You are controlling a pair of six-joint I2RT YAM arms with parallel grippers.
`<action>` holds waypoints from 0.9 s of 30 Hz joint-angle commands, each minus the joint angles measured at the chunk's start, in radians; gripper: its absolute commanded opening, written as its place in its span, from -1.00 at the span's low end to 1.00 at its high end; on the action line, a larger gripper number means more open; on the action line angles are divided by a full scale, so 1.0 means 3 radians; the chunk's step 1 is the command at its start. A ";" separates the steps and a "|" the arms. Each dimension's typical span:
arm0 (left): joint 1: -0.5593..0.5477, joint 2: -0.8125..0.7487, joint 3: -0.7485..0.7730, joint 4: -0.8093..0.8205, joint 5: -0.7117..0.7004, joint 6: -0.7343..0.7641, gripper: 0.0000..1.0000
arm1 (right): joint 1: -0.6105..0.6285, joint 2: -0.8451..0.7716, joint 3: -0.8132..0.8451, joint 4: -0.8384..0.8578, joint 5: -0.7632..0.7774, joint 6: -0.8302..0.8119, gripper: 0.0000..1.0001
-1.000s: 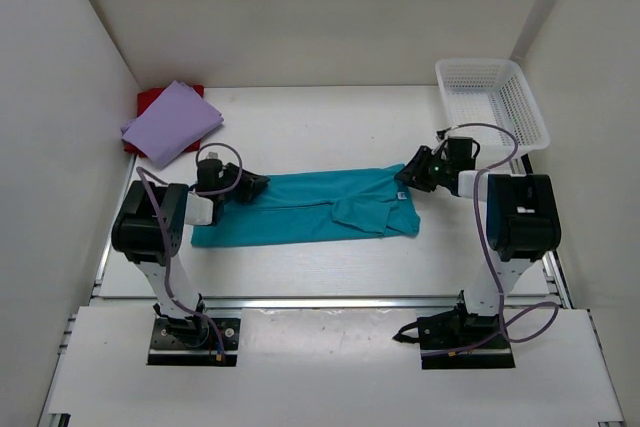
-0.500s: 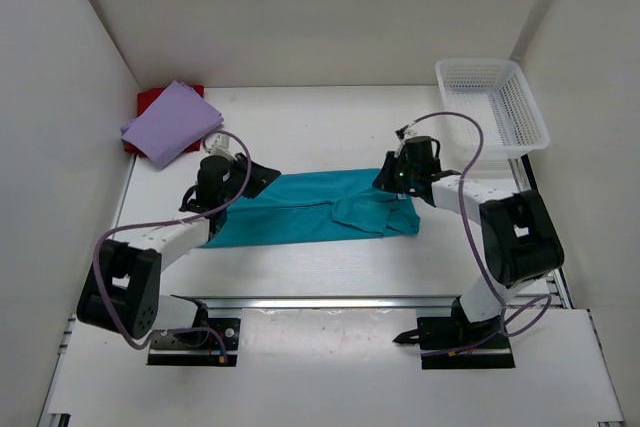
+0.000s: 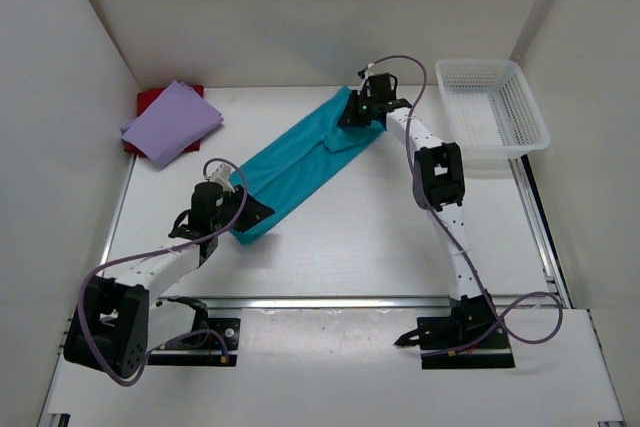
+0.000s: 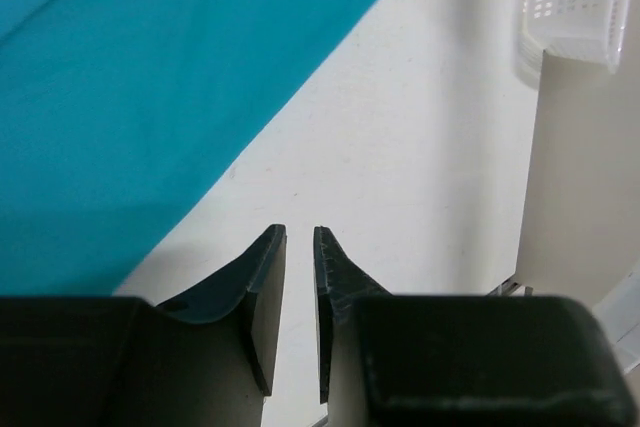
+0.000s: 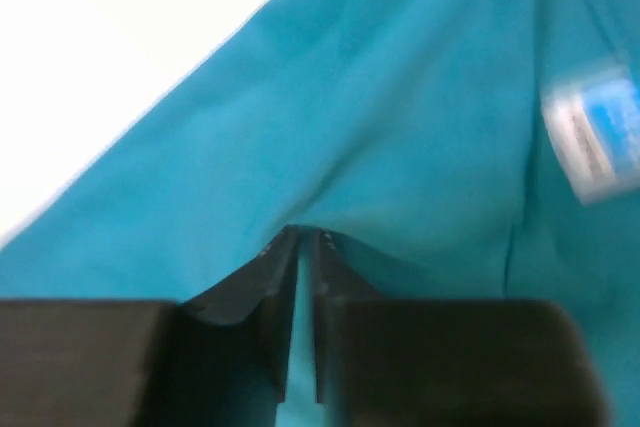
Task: Fold and stack the t-shirts
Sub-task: Rotate the tshirt 90 degrees
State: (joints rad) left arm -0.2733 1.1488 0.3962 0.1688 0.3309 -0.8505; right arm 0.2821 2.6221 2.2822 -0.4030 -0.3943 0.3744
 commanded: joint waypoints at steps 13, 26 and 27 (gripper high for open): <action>0.0175 -0.0465 -0.0038 -0.0767 0.0241 0.0615 -0.05 | 0.0409 -0.2356 -0.1705 -0.0179 0.0092 -0.0349 -0.17; 0.0369 -0.0644 0.0188 -0.1130 0.0518 0.0938 0.01 | 0.1498 -0.2677 -0.4233 0.2131 0.0291 0.0853 -0.08; 0.0374 -0.0664 0.0173 -0.1156 0.0508 0.0948 0.00 | 0.1544 -0.2585 -0.4217 0.2141 0.0317 0.0914 -0.07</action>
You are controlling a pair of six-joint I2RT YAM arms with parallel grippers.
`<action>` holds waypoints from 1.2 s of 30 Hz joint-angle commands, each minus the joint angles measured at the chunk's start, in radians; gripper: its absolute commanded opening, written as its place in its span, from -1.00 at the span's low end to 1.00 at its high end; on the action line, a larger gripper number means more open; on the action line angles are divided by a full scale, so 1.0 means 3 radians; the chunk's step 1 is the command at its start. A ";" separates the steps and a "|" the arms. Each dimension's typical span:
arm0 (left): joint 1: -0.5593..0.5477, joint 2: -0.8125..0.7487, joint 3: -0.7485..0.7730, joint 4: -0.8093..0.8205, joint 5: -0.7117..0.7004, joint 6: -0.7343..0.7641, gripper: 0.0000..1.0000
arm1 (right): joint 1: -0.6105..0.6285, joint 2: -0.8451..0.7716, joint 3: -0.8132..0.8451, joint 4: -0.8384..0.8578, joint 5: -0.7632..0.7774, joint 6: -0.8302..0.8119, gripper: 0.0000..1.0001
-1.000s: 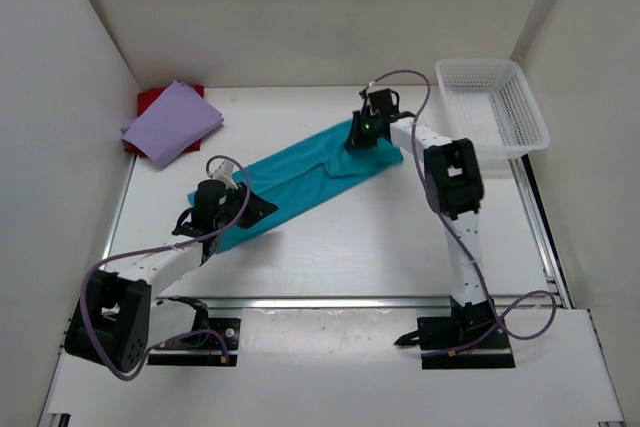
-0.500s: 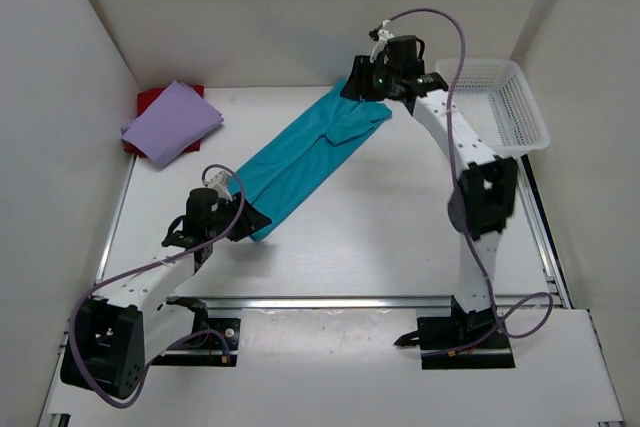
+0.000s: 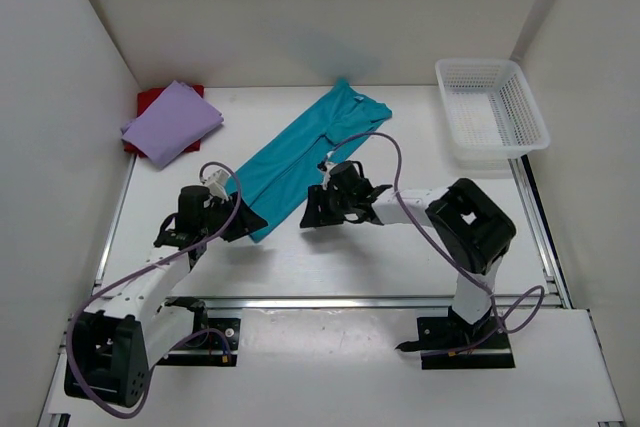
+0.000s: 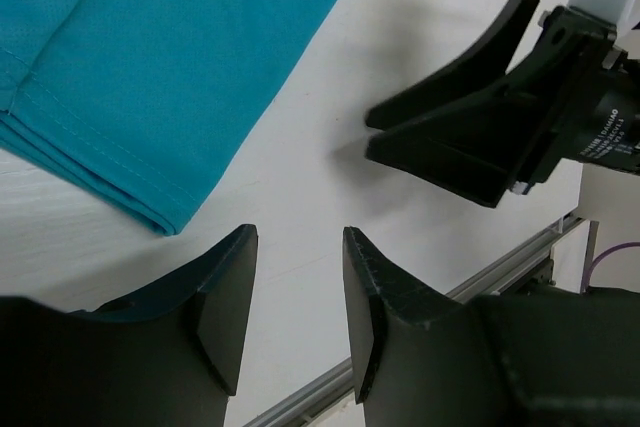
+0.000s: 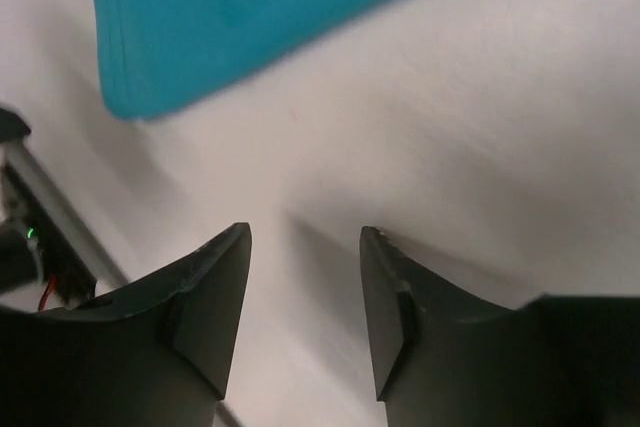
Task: Fold and stack the t-shirts
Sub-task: Rotate the tshirt 90 degrees
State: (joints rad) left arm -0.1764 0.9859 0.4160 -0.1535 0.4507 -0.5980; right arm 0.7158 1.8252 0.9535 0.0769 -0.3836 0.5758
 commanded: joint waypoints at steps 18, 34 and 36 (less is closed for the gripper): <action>-0.0076 -0.0101 0.0173 -0.0158 -0.0040 0.0183 -0.01 | -0.0049 0.0249 -0.0107 0.0428 0.0201 0.0321 -1.00; -0.1079 0.0313 -0.0001 -0.0404 -0.0829 0.0275 0.37 | -0.0694 -0.2326 -0.2109 -0.0471 -0.0056 0.0008 -0.20; -0.1125 0.0436 -0.0032 -0.0261 -0.0756 0.0234 0.37 | -0.0653 -0.2331 -0.2227 -0.0400 -0.0071 0.0105 -0.22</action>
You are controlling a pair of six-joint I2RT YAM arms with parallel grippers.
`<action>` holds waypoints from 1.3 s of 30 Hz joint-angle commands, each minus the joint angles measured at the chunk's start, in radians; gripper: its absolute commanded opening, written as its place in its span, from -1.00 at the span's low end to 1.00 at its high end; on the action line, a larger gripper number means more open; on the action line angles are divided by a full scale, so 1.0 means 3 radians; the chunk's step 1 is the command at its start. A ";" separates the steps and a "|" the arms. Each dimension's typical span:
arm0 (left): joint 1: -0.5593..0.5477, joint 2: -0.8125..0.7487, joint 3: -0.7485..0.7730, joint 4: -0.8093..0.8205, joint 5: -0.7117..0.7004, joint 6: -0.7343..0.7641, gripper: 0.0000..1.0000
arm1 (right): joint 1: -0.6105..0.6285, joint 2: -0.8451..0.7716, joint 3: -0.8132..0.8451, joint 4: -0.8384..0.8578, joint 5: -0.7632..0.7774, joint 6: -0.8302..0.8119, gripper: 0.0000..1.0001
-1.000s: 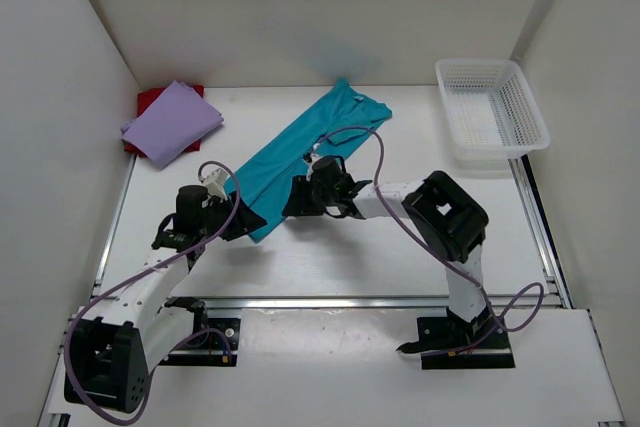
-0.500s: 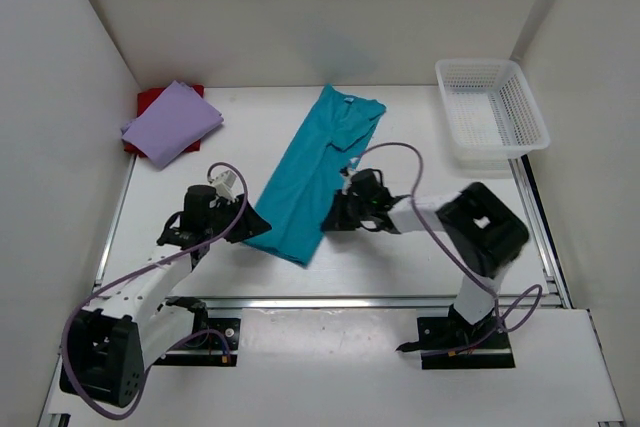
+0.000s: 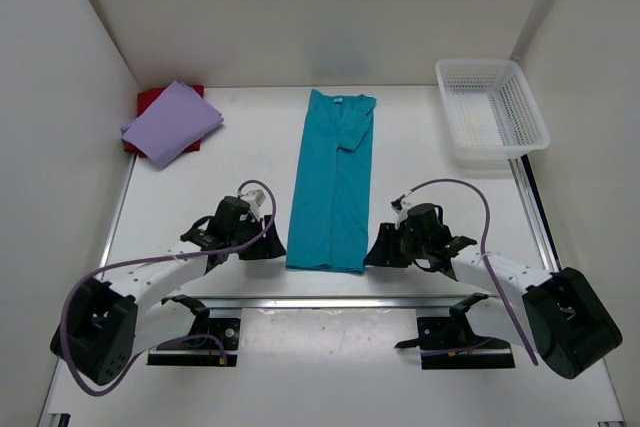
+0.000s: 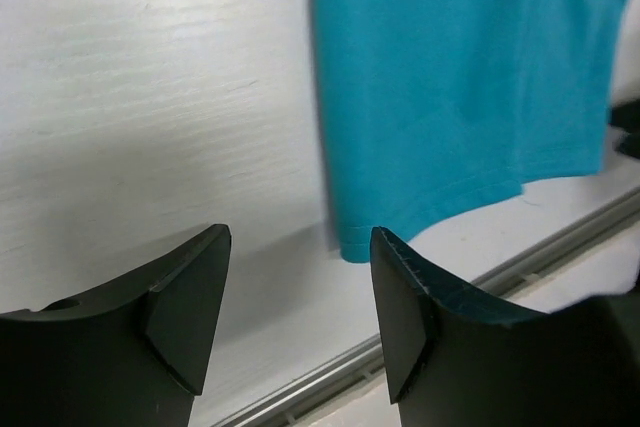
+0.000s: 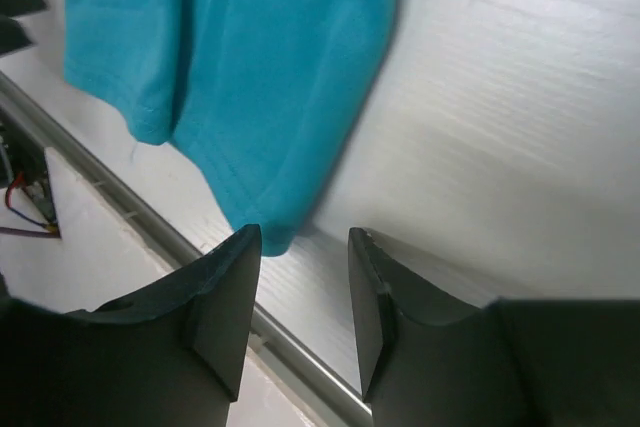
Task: Fold and stack the t-shirts
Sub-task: Rotate the tshirt 90 degrees, then grab the bottom of the folded rectangular tshirt with both arms, then fold the folded rectangular tshirt in 1/3 of the way
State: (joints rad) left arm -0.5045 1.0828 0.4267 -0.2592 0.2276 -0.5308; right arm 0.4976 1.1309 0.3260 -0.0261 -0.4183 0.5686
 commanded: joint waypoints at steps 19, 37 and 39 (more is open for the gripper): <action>-0.0302 0.0482 -0.0093 0.0073 0.0279 -0.0112 -1.00 | 0.0606 -0.0118 -0.0274 0.0375 0.0095 0.0631 -1.00; 0.0209 0.0777 0.1400 0.0056 0.0443 -0.0388 -1.00 | -0.0548 0.0228 0.1116 -0.0332 -0.0252 -0.0325 -1.00; 0.0341 0.1170 0.1705 0.0229 0.0326 -0.0444 -1.00 | -0.0696 0.0697 0.1499 -0.0195 -0.0288 -0.0407 -1.00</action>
State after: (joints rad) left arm -0.4515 1.3365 0.8452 -0.2893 0.3809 -0.6395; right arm 0.3462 1.2179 0.6571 -0.1368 -0.4656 0.5674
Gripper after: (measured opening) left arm 0.026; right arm 0.015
